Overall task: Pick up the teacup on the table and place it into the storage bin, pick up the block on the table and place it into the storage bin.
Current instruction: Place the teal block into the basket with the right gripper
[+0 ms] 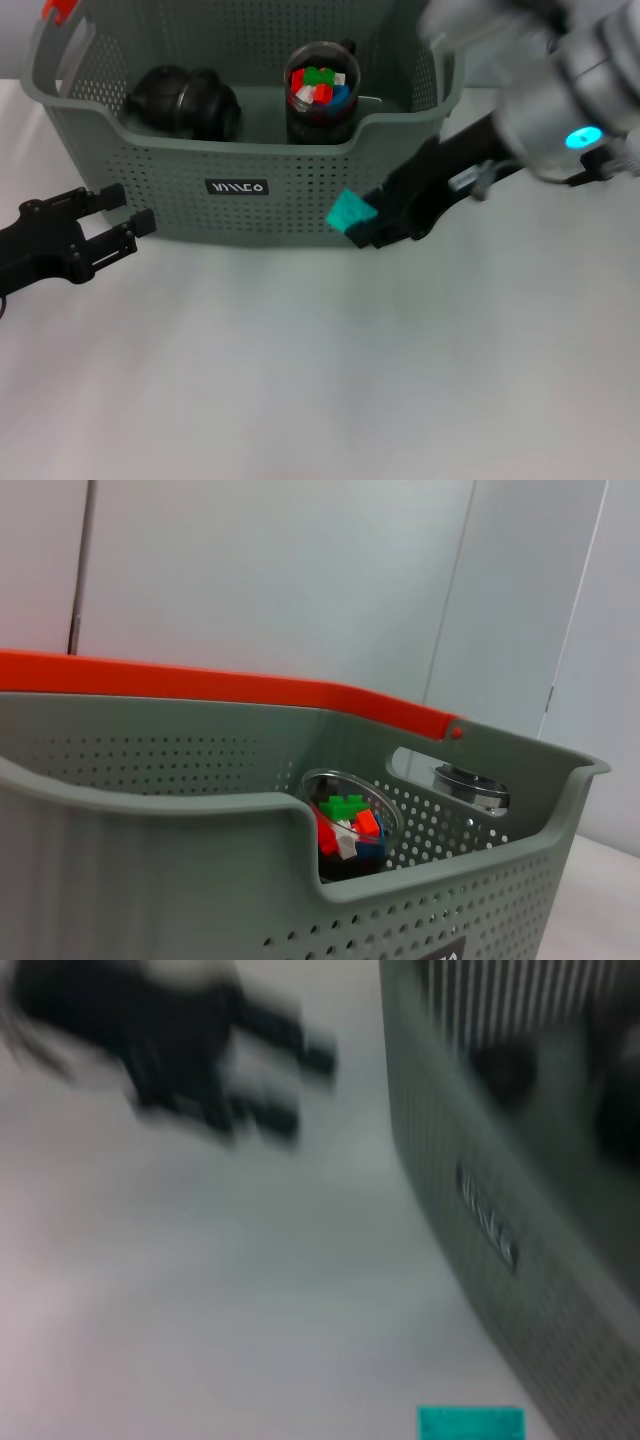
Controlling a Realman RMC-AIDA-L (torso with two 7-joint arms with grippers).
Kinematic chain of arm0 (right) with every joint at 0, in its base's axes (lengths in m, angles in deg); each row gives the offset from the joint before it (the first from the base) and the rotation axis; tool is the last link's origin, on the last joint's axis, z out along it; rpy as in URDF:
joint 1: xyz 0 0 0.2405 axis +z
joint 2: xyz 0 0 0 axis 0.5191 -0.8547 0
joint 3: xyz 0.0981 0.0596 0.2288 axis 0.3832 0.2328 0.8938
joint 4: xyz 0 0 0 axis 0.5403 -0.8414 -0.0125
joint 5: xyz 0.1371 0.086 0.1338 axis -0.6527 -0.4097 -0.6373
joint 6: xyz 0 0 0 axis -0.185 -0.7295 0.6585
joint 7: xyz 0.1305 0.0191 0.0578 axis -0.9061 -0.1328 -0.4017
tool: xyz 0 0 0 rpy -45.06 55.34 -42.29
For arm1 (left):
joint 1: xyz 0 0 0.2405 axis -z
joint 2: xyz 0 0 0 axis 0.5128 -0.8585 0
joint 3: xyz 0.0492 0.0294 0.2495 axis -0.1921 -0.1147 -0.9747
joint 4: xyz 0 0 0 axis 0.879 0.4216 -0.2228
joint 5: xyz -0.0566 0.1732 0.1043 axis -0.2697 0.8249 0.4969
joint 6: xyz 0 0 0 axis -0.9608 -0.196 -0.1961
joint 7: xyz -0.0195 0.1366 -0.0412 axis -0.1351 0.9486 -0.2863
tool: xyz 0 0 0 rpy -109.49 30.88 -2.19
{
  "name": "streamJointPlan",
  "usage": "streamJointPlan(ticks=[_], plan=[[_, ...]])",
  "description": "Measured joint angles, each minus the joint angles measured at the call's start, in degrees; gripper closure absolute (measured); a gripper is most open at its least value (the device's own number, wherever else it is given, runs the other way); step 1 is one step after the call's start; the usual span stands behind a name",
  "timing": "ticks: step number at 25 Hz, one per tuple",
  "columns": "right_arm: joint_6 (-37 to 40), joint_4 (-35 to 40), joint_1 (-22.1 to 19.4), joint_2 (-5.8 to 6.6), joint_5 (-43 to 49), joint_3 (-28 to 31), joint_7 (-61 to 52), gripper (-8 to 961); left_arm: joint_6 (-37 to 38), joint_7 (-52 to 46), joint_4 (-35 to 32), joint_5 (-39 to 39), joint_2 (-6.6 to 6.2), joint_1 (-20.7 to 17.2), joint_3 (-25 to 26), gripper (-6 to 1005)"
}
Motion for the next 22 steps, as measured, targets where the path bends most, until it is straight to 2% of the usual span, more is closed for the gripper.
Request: streamJointPlan(ticks=[3, 7, 12, 14, 17, 19, 22], plan=[[7.3, 3.3, -1.8, 0.14, -7.7, 9.2, 5.7, 524, 0.0, 0.0, 0.0, 0.0, -0.13, 0.3, 0.0, 434], [16.2, 1.5, -2.1, 0.99, -19.9, 20.1, 12.0, 523, 0.0, 0.0, 0.0, 0.0, -0.22, 0.8, 0.0, 434], [15.1, 1.1, -2.3, 1.62, -26.1, 26.6, 12.6, 522, -0.1, -0.5, 0.0, 0.0, -0.23, 1.2, 0.0, 434], [12.6, 1.8, -1.9, 1.77, -26.6, 27.6, 11.3, 522, -0.1, -0.7, 0.0, 0.0, -0.23, 1.3, 0.0, 434], [6.8, 3.9, 0.0, 2.83, -24.0, 27.0, 5.1, 521, -0.1, -0.8, -0.1, 0.0, -0.23, 1.3, 0.0, 434], [3.4, 5.3, 2.9, 4.01, -18.8, 25.9, -0.9, 521, -0.1, -0.8, -0.2, 0.0, -0.23, 1.2, 0.0, 434], [1.3, 5.8, 8.8, 5.1, -7.8, 24.7, -7.5, 520, 0.0, -0.8, -0.2, 0.0, -0.23, 1.1, 0.0, 434]])
